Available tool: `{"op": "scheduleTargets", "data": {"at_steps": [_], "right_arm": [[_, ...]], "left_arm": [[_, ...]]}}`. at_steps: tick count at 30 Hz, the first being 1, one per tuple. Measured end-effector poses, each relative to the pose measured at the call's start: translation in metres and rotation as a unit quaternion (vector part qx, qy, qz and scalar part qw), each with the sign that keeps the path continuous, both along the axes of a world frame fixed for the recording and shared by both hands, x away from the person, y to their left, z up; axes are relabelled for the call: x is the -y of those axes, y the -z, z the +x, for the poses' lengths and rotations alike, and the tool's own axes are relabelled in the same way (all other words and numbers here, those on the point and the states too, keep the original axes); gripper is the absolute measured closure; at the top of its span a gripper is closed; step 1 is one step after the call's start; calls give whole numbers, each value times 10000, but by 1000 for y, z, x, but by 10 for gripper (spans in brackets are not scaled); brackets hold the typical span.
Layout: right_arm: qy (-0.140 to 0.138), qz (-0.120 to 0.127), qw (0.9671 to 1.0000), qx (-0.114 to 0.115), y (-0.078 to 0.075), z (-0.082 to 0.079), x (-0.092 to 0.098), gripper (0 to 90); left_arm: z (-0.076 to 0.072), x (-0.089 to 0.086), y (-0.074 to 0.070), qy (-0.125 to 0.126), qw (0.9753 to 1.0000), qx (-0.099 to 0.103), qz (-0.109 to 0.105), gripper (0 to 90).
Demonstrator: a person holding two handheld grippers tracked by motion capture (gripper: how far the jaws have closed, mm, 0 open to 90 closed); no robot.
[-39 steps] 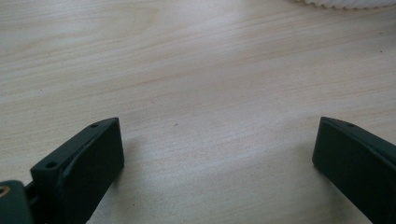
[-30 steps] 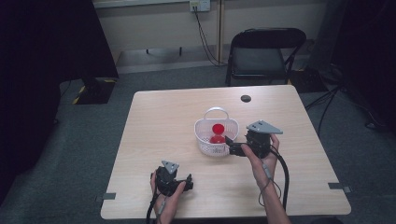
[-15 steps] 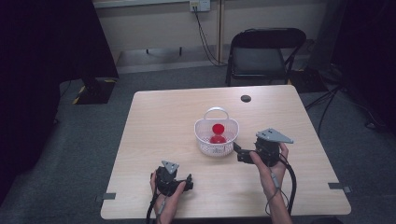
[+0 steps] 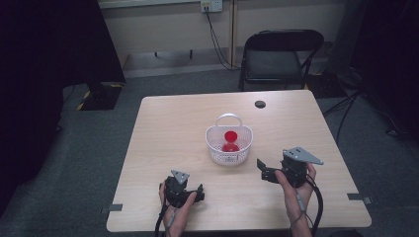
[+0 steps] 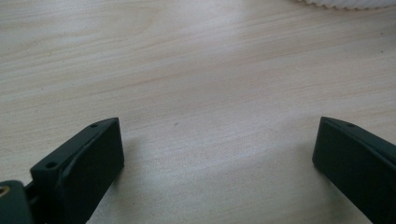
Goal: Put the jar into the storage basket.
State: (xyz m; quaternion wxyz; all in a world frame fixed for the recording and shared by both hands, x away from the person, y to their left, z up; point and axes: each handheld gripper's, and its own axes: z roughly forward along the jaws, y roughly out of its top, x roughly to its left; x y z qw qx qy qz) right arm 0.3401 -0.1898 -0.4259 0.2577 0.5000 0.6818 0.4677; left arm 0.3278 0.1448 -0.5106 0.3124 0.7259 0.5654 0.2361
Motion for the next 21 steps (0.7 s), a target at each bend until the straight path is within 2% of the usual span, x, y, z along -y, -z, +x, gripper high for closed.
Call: {"op": "scheduleTargets", "data": {"at_steps": [10,21], "right_arm": [[185,-15,9998,-116,20,-11,12,15],[306,-32,9992,-247,42,-20,15,18]], "left_arm": [[0,0,0,1,10000,-1,1,17],[0,0,0,1,10000,-1,1,17]]}}
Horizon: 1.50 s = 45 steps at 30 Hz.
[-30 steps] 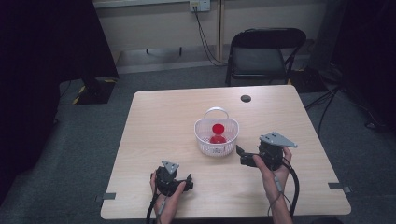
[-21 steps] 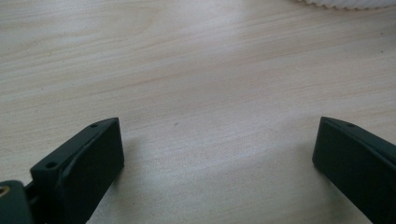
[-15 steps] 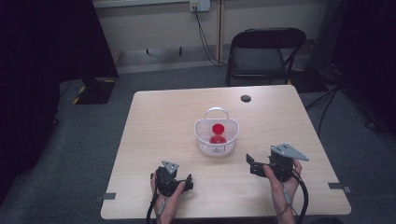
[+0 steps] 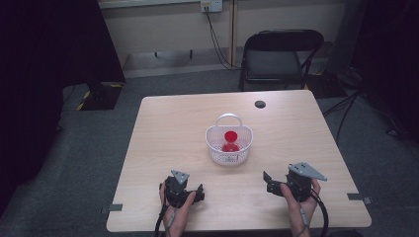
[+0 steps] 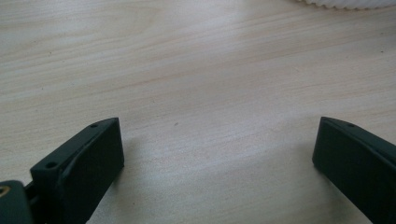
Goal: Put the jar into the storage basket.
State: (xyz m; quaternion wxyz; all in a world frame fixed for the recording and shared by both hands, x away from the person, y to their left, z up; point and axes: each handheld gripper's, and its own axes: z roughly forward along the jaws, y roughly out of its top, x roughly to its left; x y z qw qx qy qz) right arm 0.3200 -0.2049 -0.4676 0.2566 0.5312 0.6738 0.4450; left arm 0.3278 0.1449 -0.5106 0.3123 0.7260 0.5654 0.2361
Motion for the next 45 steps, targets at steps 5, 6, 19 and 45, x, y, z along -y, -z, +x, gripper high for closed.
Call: {"op": "scheduleTargets", "data": {"at_steps": [5,6,19,45], "right_arm": [[19,-62,9999,-128,10,0,0,22],[19,-73,9999,-153,12,0,-1,22],[71,-288,9984,-472,32,-3,-6,22],[372,-998,9882,-1100,42,7,-19,27]], "left_arm": [[0,0,0,0,10000,0,-1,17],[0,0,0,-1,10000,0,-1,17],[0,0,0,-1,10000,1,-1,17],[0,0,0,0,10000,8,-2,17]]}}
